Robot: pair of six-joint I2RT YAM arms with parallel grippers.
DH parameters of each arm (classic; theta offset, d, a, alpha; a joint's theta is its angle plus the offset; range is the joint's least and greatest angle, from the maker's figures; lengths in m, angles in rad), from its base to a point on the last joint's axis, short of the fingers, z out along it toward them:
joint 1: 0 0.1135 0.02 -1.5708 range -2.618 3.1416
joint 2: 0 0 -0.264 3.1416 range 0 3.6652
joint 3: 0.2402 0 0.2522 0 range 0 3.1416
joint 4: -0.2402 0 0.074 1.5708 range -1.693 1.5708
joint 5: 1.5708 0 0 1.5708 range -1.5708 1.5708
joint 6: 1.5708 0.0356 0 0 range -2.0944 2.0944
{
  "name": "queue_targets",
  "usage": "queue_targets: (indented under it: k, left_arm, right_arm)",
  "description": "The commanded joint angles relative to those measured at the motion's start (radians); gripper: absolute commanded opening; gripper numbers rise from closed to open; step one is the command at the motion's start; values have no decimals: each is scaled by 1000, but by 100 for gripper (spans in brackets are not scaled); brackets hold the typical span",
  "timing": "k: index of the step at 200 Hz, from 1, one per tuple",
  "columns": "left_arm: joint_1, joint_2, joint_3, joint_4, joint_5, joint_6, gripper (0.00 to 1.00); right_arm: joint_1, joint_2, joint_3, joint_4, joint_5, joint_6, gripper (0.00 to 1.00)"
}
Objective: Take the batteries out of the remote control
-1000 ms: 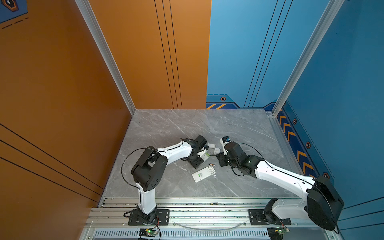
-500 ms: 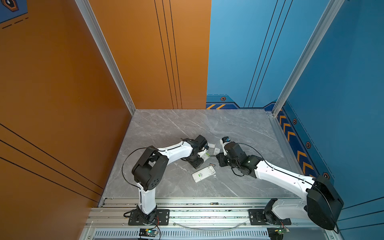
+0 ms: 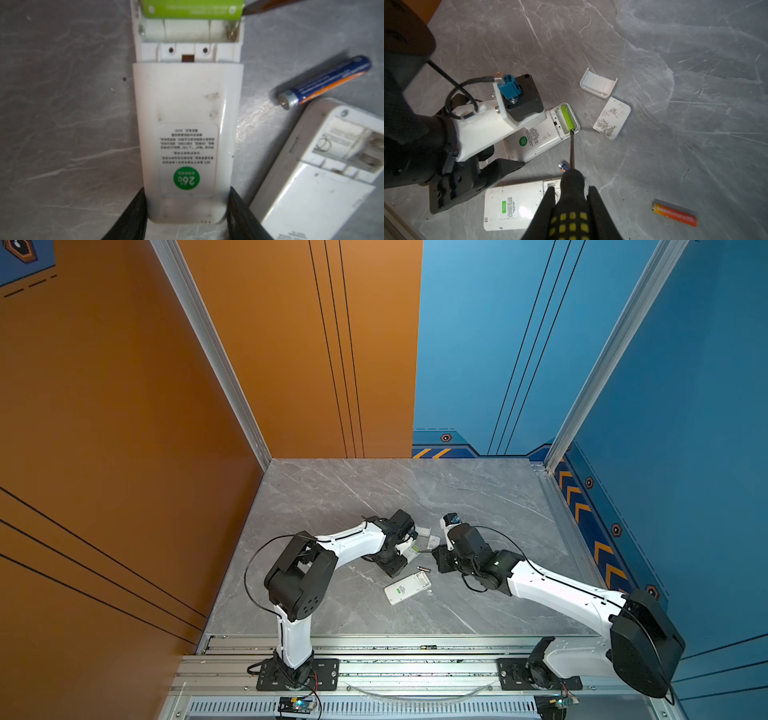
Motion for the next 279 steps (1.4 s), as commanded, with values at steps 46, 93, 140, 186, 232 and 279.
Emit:
queue_targets:
  k: [46,93,140,186,232,279]
  left_arm:
    - [-13,41,36,-11,121,51,22]
    - [-13,46,33,-10,115,48,22]
    - [-4,52,36,-12,91,38,22]
    - [2,55,36,-13,82,30,22]
    - [7,55,36,-12,73,25,22]
    - [18,37,25,-13,46,25,23]
  right_arm:
    - [-9,-11,-119,354,36,37,0]
    - [-9,-50,-129,397,42,35,0]
    - [-21,-65,-125,391,38,40,0]
    - [-29,-81,-125,380,40,50,0]
    - [-34,-82,-124,367,39,53,0]
    - [-68,-102,-124,316,56,58,0]
